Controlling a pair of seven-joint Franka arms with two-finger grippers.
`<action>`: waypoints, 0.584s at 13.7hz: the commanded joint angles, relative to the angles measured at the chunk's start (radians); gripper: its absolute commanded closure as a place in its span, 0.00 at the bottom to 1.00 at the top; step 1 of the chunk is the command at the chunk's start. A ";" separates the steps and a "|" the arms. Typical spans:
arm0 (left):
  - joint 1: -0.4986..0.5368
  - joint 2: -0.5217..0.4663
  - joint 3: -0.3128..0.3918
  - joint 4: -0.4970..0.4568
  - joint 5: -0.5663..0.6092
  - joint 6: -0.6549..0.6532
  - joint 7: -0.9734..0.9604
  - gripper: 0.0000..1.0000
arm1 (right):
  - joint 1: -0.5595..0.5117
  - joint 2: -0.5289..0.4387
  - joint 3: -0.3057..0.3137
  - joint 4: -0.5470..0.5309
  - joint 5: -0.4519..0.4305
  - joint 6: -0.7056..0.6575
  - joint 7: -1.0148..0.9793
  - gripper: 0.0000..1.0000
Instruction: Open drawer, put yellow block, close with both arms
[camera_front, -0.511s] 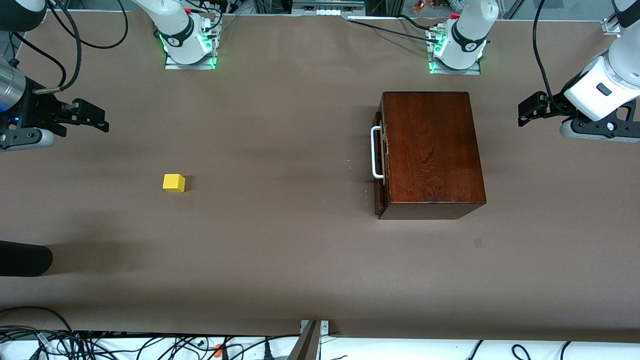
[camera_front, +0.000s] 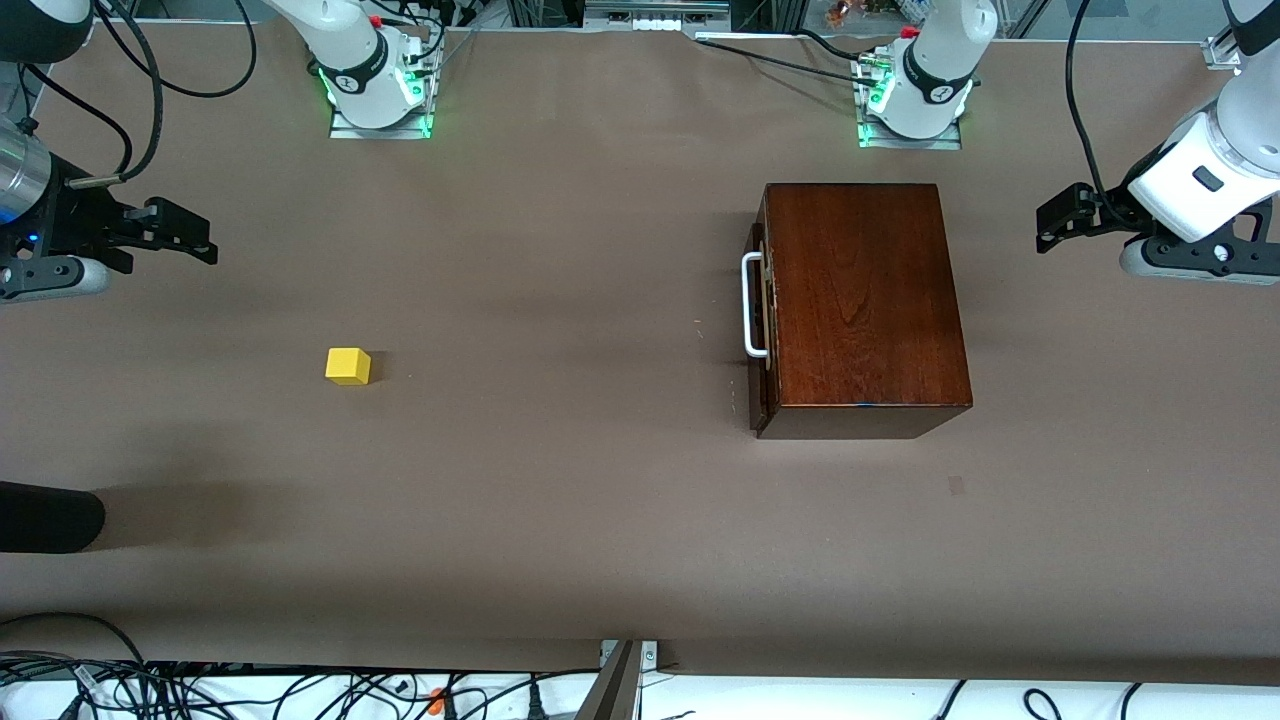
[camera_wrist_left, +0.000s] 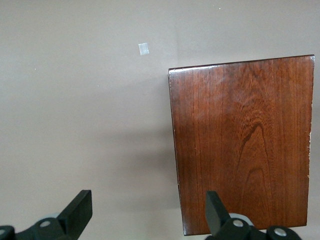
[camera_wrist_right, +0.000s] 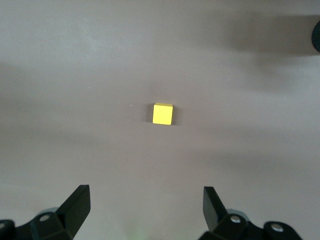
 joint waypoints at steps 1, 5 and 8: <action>0.006 0.017 -0.001 0.039 -0.021 -0.029 -0.002 0.00 | -0.010 0.013 0.007 0.030 -0.008 -0.020 -0.003 0.00; 0.004 0.017 -0.001 0.039 -0.021 -0.029 -0.002 0.00 | -0.010 0.013 0.007 0.030 -0.008 -0.020 -0.003 0.00; 0.001 0.018 -0.003 0.039 -0.024 -0.037 -0.002 0.00 | -0.007 0.013 0.007 0.030 -0.007 -0.020 -0.002 0.00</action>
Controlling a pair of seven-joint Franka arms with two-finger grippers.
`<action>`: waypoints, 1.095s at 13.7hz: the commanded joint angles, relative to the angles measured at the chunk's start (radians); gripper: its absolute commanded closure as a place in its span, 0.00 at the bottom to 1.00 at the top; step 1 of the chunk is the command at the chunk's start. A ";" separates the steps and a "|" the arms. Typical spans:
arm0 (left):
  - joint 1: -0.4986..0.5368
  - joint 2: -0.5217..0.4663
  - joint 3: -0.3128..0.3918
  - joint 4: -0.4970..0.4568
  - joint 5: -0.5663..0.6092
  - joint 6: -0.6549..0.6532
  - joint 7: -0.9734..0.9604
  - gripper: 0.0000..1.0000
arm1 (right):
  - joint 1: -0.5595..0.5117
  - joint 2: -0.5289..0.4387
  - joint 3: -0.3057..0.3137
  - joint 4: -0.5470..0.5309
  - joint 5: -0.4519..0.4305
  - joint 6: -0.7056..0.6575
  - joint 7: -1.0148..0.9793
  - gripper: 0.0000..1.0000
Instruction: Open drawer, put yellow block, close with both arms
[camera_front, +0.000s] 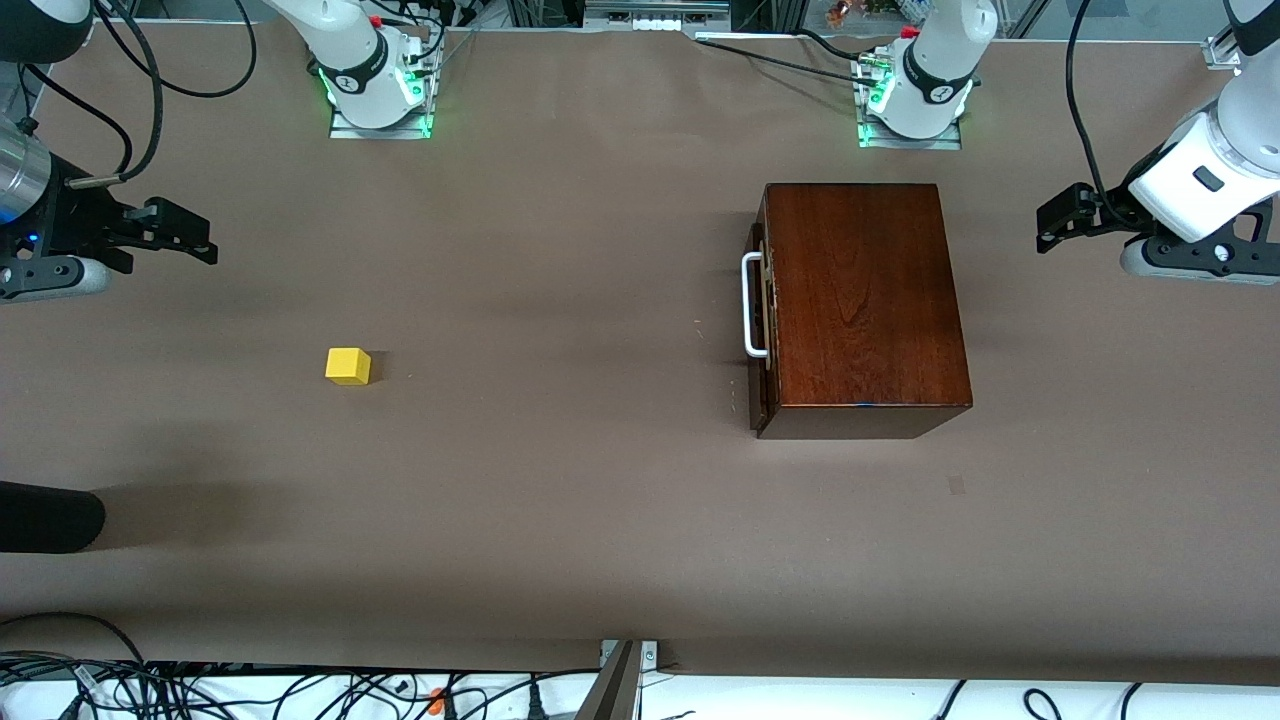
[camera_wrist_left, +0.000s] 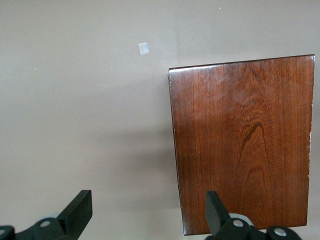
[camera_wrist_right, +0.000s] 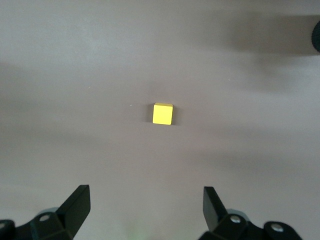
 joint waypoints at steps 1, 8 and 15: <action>-0.002 0.018 -0.004 0.036 -0.024 -0.038 -0.002 0.00 | -0.004 0.013 0.008 0.030 -0.007 -0.020 0.000 0.00; -0.016 0.162 -0.168 0.038 -0.024 -0.045 -0.012 0.00 | -0.001 0.013 0.012 0.030 -0.008 -0.022 0.003 0.00; -0.169 0.277 -0.256 0.062 -0.010 0.090 -0.248 0.00 | -0.001 0.013 0.012 0.030 -0.008 -0.022 0.003 0.00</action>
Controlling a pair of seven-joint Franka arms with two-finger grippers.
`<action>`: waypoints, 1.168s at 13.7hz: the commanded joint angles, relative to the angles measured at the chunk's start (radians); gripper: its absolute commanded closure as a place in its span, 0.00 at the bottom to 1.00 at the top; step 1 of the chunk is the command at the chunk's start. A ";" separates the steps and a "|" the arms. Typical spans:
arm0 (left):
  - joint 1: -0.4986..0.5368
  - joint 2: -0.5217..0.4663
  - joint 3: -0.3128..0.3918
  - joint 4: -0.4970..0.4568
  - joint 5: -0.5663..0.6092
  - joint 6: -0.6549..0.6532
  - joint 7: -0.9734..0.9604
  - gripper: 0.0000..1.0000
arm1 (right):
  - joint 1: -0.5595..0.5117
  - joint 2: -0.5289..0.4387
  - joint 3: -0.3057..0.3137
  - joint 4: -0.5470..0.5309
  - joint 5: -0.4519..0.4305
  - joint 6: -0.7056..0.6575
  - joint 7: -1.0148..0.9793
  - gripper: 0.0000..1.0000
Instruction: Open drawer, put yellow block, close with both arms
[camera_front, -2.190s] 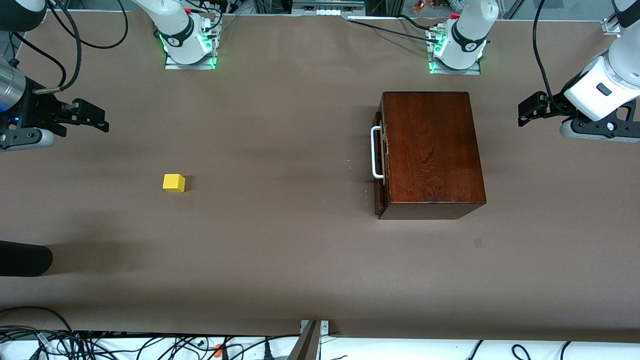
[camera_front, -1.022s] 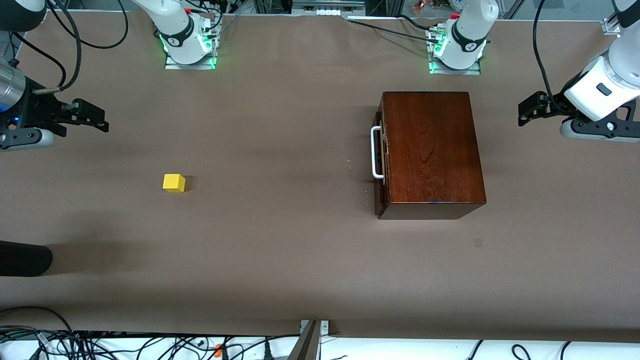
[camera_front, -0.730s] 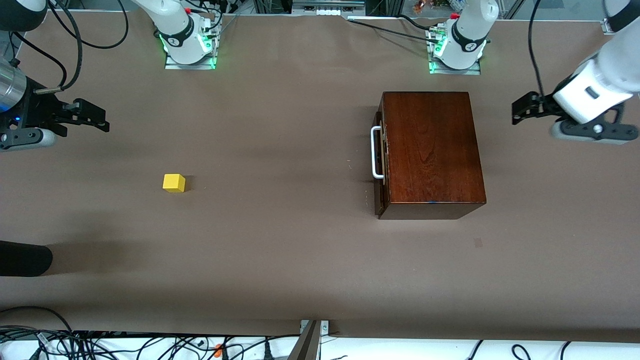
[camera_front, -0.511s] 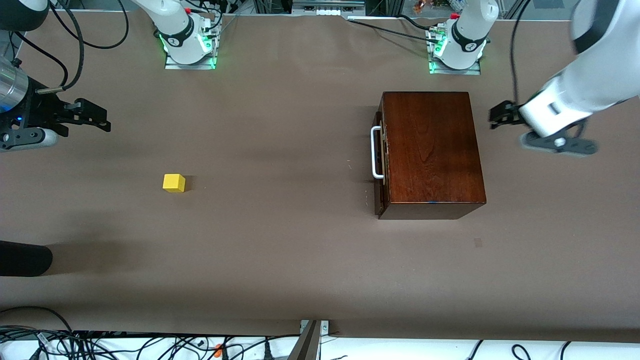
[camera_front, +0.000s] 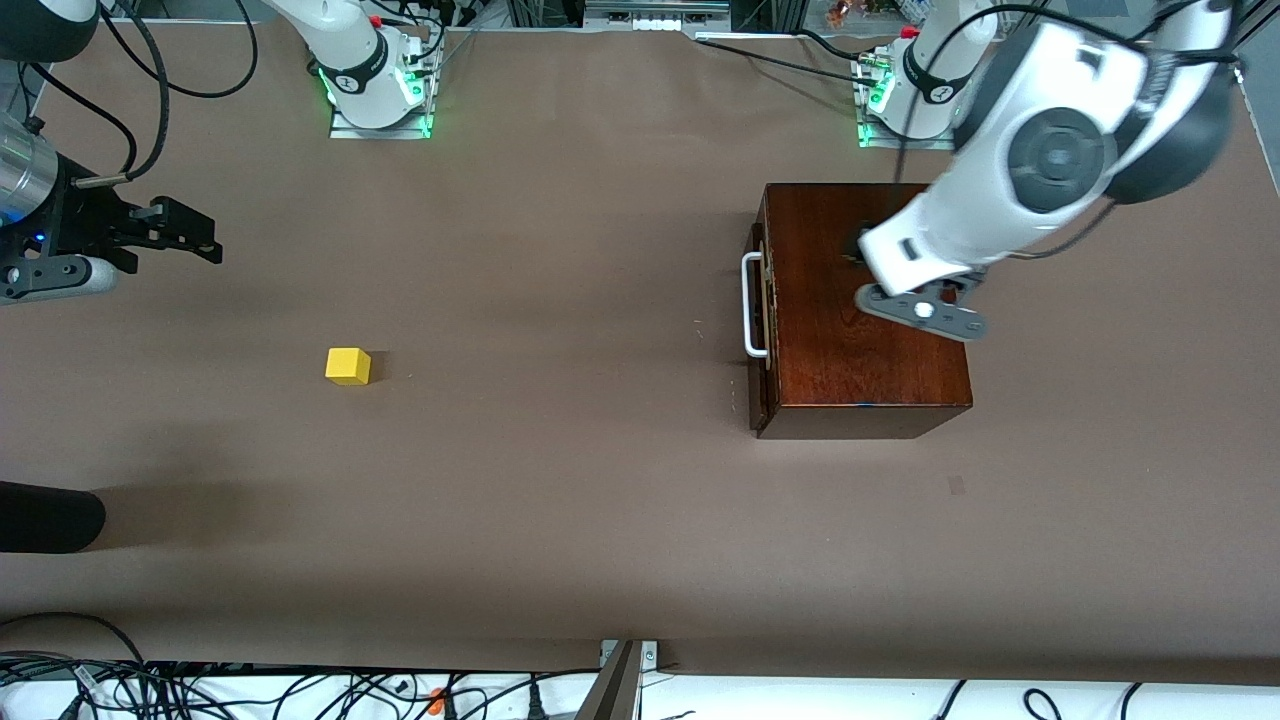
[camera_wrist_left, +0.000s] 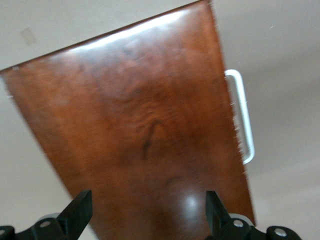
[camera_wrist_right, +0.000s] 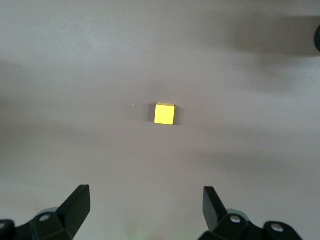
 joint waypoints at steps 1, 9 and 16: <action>-0.109 0.083 0.004 0.071 -0.004 0.037 -0.121 0.00 | -0.005 0.013 0.002 0.030 -0.008 -0.020 0.001 0.00; -0.299 0.221 0.004 0.054 0.201 0.158 -0.385 0.00 | -0.010 0.013 0.001 0.030 -0.008 -0.019 -0.002 0.00; -0.333 0.298 0.004 0.038 0.303 0.218 -0.502 0.00 | -0.011 0.013 -0.001 0.030 -0.007 -0.019 -0.003 0.00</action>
